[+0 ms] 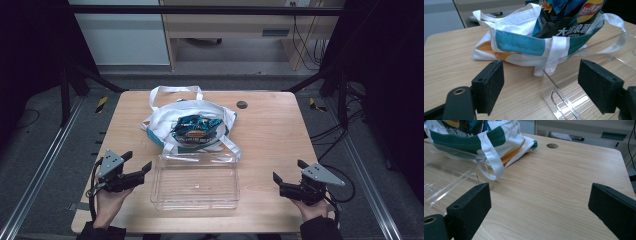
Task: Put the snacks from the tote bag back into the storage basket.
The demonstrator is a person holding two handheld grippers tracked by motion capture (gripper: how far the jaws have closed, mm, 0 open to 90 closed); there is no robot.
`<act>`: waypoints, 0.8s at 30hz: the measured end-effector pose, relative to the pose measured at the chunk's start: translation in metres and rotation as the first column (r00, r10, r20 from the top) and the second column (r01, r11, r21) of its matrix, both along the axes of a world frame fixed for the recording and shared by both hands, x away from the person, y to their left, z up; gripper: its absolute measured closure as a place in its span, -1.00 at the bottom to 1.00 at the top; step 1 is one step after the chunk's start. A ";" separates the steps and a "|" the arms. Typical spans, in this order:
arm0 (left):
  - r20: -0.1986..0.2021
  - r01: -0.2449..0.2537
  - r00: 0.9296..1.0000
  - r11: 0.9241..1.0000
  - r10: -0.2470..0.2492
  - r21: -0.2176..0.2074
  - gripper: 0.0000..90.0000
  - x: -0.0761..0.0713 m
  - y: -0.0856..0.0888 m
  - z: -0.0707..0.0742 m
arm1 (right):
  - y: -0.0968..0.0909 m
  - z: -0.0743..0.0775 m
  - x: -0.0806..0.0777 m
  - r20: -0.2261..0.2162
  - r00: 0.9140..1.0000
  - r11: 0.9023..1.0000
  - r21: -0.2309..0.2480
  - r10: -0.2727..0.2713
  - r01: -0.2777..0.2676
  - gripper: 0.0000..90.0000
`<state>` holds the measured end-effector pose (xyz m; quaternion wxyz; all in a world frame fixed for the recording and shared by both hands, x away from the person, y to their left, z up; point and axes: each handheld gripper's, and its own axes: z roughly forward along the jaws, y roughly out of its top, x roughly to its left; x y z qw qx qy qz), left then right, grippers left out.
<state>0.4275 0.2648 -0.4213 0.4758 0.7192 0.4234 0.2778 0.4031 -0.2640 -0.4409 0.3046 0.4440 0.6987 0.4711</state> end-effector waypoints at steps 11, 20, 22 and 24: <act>0.012 0.021 1.000 1.000 -0.021 -0.007 -0.50 0.000 -0.009 0.007 | 0.002 0.000 0.000 -0.004 1.000 1.000 -0.008 0.010 -0.010 -0.90; 0.022 0.036 0.999 0.999 -0.036 -0.007 -0.48 0.003 -0.018 0.013 | 0.004 -0.001 0.001 -0.010 1.000 1.000 -0.010 0.018 -0.018 -0.90; 0.026 0.041 0.999 0.999 -0.041 -0.009 -0.48 0.004 -0.021 0.015 | 0.004 -0.001 0.001 -0.015 1.000 1.000 -0.012 0.015 -0.015 -0.90; 0.031 0.046 0.998 0.999 -0.046 -0.008 -0.47 0.005 -0.023 0.016 | 0.004 -0.001 0.000 -0.013 1.000 1.000 -0.011 0.015 -0.015 -0.90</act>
